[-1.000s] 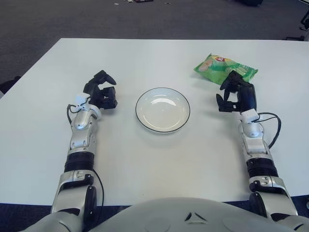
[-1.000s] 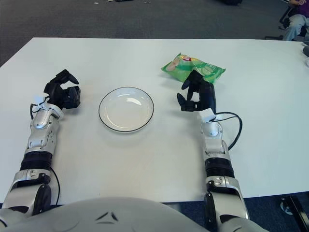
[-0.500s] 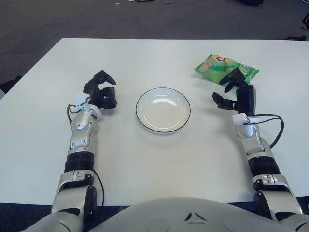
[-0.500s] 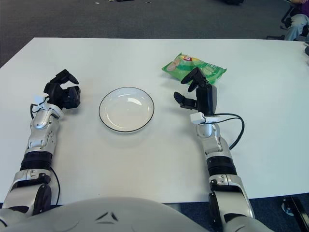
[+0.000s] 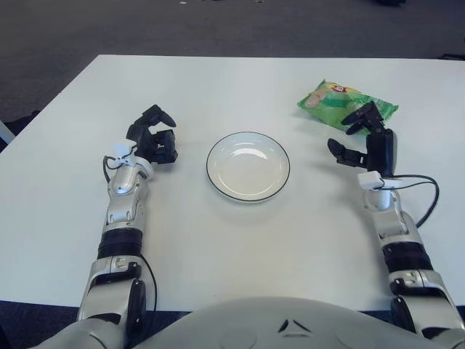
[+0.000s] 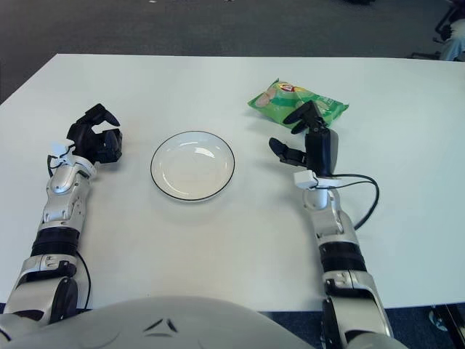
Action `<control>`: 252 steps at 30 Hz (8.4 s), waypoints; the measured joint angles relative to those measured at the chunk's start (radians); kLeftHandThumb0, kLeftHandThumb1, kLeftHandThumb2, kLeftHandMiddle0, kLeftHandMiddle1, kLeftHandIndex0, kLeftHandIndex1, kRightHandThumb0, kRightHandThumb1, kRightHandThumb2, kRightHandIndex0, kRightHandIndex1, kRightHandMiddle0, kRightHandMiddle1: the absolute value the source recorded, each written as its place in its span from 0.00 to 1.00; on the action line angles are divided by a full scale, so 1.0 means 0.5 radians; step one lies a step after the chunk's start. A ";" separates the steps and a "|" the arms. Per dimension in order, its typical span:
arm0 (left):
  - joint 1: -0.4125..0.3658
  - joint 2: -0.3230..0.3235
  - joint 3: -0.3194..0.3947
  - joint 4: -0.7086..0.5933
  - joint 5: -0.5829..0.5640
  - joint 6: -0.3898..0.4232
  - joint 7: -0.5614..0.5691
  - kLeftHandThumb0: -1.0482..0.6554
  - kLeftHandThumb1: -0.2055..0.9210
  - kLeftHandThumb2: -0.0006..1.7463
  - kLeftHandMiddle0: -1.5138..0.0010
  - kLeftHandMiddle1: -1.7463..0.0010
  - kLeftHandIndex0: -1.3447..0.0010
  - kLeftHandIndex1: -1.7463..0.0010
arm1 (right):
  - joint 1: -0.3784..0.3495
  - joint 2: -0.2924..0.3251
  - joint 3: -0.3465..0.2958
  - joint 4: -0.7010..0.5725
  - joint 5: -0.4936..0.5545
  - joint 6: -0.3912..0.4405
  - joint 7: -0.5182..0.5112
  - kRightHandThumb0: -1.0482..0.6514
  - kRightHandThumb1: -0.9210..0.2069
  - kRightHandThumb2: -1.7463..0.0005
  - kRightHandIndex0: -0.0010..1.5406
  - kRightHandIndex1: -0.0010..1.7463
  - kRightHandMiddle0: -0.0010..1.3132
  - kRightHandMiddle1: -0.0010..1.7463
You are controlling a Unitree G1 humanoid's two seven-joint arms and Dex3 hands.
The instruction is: Put the snack into the plate.
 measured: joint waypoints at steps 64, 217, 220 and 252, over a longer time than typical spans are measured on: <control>0.090 -0.007 0.001 -0.035 -0.010 0.106 0.041 0.31 0.38 0.82 0.14 0.00 0.48 0.00 | 0.043 -0.991 -0.223 -0.394 -0.063 0.691 1.257 0.01 0.00 0.66 0.00 0.14 0.00 0.28; 0.197 -0.008 -0.028 -0.207 -0.037 0.059 0.125 0.31 0.36 0.83 0.14 0.00 0.47 0.00 | -1.566 -0.487 1.169 2.081 -0.504 0.756 -0.045 0.62 0.79 0.12 0.53 0.81 0.59 1.00; 0.196 -0.008 -0.027 -0.207 -0.047 0.059 0.118 0.31 0.37 0.83 0.14 0.00 0.47 0.00 | -1.564 -0.480 1.141 2.080 -0.476 0.747 -0.072 0.62 0.82 0.12 0.58 0.76 0.59 1.00; 0.185 0.011 -0.034 -0.166 -0.023 0.041 0.111 0.31 0.37 0.83 0.13 0.00 0.48 0.00 | -1.435 -0.626 0.729 1.483 -0.170 0.634 0.286 0.62 0.78 0.09 0.56 0.92 0.46 1.00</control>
